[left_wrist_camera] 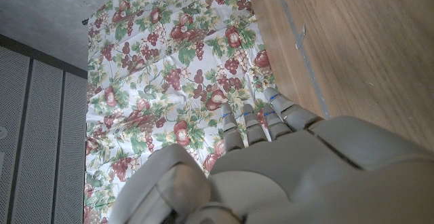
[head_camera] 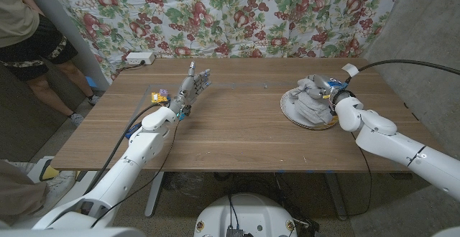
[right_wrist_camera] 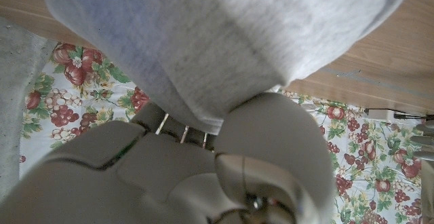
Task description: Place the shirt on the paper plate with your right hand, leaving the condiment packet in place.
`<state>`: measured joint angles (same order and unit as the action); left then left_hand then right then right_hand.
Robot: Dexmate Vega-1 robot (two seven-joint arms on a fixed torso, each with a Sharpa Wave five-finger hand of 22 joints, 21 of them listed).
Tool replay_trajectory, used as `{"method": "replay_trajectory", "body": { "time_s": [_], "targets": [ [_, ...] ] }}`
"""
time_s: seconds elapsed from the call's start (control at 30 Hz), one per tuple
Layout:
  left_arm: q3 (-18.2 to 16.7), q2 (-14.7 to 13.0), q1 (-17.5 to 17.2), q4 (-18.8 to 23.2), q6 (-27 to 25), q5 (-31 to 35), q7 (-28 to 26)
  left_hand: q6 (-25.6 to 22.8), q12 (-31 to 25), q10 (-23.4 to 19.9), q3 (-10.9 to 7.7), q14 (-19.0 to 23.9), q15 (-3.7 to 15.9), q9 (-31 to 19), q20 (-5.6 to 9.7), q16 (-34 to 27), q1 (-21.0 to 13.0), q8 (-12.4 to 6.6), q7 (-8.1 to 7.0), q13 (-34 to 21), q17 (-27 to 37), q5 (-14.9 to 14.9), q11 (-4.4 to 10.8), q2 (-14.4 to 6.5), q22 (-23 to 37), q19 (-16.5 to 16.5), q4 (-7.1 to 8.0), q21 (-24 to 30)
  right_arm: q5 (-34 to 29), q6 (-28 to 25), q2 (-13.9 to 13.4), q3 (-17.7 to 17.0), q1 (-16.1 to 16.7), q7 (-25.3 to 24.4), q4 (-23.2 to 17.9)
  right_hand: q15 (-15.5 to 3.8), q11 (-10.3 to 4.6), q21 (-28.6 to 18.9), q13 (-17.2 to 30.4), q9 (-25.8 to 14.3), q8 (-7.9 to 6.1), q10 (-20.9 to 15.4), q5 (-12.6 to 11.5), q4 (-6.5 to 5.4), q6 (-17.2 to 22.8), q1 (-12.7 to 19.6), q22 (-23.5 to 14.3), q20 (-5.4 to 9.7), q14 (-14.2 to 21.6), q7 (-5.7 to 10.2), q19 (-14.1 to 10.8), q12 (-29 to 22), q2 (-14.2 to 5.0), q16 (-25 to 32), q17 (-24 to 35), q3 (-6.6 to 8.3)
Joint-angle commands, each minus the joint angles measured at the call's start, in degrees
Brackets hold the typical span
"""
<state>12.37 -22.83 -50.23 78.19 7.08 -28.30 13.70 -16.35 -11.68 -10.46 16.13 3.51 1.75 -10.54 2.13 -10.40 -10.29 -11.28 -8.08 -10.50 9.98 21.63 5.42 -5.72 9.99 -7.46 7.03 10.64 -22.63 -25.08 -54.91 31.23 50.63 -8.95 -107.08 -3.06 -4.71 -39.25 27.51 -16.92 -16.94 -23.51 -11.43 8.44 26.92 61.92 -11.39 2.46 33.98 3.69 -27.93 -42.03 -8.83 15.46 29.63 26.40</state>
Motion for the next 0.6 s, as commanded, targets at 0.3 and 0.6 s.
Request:
{"method": "replay_trajectory", "body": {
  "time_s": [0.3, 0.6],
  "targets": [
    [0.6, 0.5, 1.3, -1.3, 0.0, 0.3, 0.6, -0.7, 0.2, 0.0, 0.16, -0.1, 4.69, -0.2, 3.71, -0.2, -0.5, -0.02, -0.1, -0.2, 0.2, -0.2, -0.11, -0.3, 0.1, 0.0, 0.21, 0.5, 0.0, 0.1, 1.0, 1.8, -1.2, 0.4, 2.8, -9.51, -0.26, -0.8, 0.2, -0.1, 0.17, -0.5, 0.1, -0.66, 0.6, -0.9, -0.1, 6.61, -0.2, 0.17, 0.7, -0.2, 0.09, -1.2, -0.5, 0.43],
    [0.5, 0.4, 0.6, -0.2, -0.4, 0.3, 0.2, -0.6, 0.1, -0.1, 0.17, -0.1, 4.71, -0.2, 3.75, -0.2, -0.5, 0.01, -0.08, -0.2, 0.2, -0.2, 0.0, -0.3, 0.1, -0.1, 0.21, 0.5, 0.1, -0.3, 0.7, 2.0, -0.7, 0.3, 2.9, -9.72, -0.05, -1.0, 0.2, -0.1, 0.22, -0.8, 0.0, -0.75, 0.7, -1.2, 0.0, 6.35, -0.1, 0.18, 1.2, -0.3, 0.03, -1.7, -1.0, 0.72]
  ]
}}
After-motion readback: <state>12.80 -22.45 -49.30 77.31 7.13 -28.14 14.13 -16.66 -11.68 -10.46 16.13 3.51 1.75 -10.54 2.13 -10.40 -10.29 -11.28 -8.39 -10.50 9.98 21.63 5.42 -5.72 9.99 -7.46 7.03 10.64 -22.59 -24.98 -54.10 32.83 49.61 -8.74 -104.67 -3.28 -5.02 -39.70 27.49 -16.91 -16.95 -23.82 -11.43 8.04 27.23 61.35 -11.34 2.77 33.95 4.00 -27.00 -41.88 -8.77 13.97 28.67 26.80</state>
